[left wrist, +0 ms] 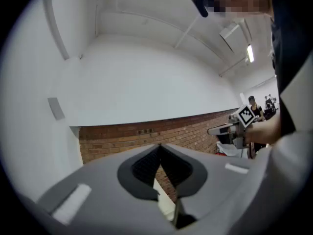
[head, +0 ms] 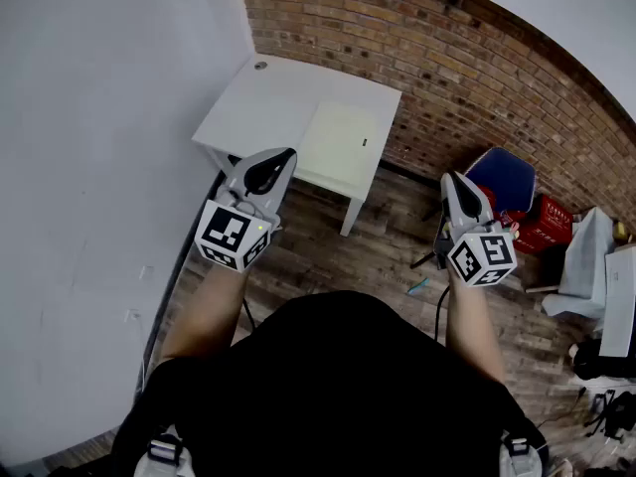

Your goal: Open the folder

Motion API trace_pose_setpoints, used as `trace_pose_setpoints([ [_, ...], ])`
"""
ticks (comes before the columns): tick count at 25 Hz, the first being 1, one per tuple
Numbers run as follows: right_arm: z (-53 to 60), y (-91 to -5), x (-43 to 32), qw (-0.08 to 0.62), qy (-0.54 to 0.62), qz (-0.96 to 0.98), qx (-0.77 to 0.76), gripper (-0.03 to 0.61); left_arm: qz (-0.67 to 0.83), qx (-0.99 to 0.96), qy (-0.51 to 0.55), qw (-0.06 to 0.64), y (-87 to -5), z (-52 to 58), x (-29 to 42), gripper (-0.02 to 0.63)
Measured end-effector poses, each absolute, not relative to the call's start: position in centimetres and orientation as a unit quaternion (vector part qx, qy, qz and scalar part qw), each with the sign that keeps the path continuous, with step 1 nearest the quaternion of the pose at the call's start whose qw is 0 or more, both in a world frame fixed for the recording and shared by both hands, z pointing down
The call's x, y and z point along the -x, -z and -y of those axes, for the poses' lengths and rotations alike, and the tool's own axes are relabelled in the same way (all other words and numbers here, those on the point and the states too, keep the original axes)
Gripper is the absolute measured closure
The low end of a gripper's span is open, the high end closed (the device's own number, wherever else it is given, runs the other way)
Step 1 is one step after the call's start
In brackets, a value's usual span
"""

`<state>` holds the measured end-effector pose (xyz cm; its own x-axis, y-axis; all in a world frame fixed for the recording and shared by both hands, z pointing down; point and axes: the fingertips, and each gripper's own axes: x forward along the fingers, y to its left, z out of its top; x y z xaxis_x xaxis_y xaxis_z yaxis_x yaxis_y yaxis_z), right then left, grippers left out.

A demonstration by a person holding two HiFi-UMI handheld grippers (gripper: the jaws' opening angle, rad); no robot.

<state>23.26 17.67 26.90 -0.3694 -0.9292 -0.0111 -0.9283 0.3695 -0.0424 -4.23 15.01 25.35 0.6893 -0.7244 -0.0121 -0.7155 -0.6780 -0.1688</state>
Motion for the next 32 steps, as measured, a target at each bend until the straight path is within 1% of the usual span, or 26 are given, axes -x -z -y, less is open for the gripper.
trace_pose_setpoints([
  [10,-14.9,-28.0,-26.0,0.011,0.019,-0.840,0.543,0.578,-0.403,0.912,0.038,0.068,-26.7,-13.0,0.3,0.614],
  [16,-13.7,-28.9,-28.6,0.031,0.035,-0.844,0.535,0.578,-0.413,0.907,0.047,0.066,-27.6,-12.3,-2.3,0.612],
  [22,-12.3,-30.3,-30.8,0.027,0.049,-0.847,0.529,0.578,-0.419,0.904,0.054,0.062,-28.4,-11.6,-4.5,0.612],
  [32,-9.6,-31.9,-29.3,0.010,0.059,-0.854,0.517,0.578,-0.427,0.901,0.060,0.051,-29.8,-9.3,-3.6,0.612],
])
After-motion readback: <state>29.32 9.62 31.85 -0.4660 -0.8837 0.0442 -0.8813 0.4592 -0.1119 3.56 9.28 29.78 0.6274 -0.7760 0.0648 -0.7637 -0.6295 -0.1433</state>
